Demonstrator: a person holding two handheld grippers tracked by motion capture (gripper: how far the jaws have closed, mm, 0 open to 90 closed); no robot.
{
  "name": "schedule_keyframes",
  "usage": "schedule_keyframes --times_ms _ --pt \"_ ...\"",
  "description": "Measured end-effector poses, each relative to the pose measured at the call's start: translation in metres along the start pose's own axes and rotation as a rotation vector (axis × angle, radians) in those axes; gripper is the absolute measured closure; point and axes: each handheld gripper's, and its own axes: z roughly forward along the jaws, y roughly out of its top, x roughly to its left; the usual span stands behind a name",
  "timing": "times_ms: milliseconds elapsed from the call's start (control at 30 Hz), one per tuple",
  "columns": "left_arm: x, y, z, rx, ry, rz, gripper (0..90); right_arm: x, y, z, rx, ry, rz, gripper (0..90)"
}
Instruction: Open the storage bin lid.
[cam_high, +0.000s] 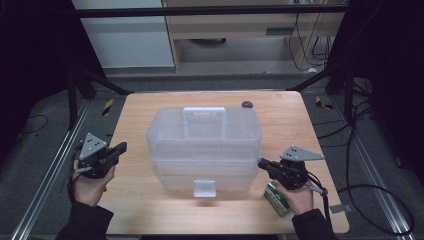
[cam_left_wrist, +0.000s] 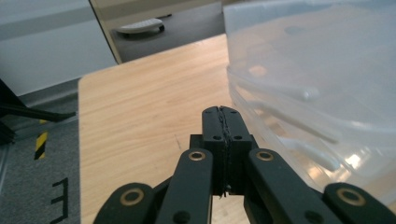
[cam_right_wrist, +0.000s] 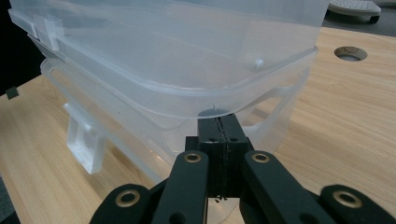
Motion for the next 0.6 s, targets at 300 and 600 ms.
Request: schedule_keyframes --times_ms 300,600 --pt "-0.014 -0.015 0.01 0.038 -0.106 0.018 89.6 -0.001 0.0 0.0 0.0 0.005 -0.002 90.0" --pt "-0.033 -0.018 0.024 0.072 -0.171 0.068 89.6 -0.001 0.0 0.001 0.003 0.003 0.001 90.0"
